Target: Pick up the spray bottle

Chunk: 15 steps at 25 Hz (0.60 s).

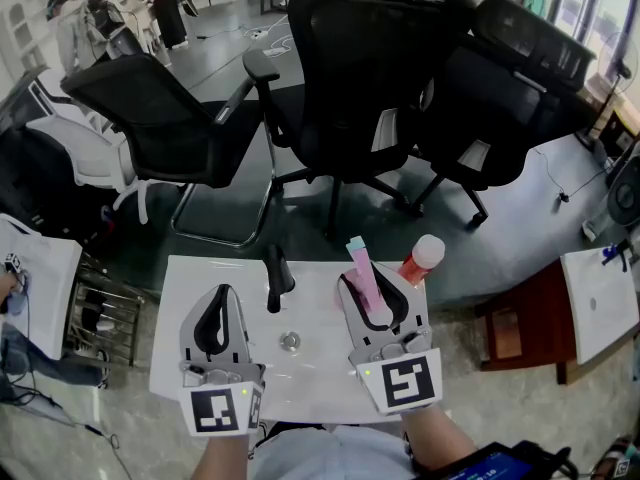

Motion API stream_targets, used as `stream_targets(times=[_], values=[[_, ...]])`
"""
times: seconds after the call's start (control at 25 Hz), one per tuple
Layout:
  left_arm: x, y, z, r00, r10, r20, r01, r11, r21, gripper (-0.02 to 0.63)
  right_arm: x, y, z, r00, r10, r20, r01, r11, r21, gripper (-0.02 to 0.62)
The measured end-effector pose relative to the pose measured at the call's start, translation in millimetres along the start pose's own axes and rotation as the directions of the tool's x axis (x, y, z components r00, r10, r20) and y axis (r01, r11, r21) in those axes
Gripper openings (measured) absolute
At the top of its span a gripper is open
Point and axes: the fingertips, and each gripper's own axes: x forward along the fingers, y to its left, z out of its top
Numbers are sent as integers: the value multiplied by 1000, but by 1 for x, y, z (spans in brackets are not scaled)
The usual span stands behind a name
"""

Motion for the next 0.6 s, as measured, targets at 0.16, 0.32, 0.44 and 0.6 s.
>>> stream_targets(times=[0.16, 0.32, 0.44, 0.6], values=[[2, -2, 0, 1000, -5, -4, 5, 1000, 0, 15, -1, -3, -1, 1000, -6, -1, 6, 1000, 4, 155], [1, -4, 0, 1000, -8, -4, 8, 1000, 0, 15, -2, -3, -1, 1000, -7, -3, 7, 1000, 2, 155], [1, -4, 0, 1000, -8, -1, 8, 1000, 0, 15, -2, -3, -1, 1000, -8, -1, 8, 1000, 2, 155], [1, -2, 1, 1000, -9, -3, 9, 1000, 0, 15, -2, -1, 0, 1000, -11, -1, 11, 1000, 5, 155]])
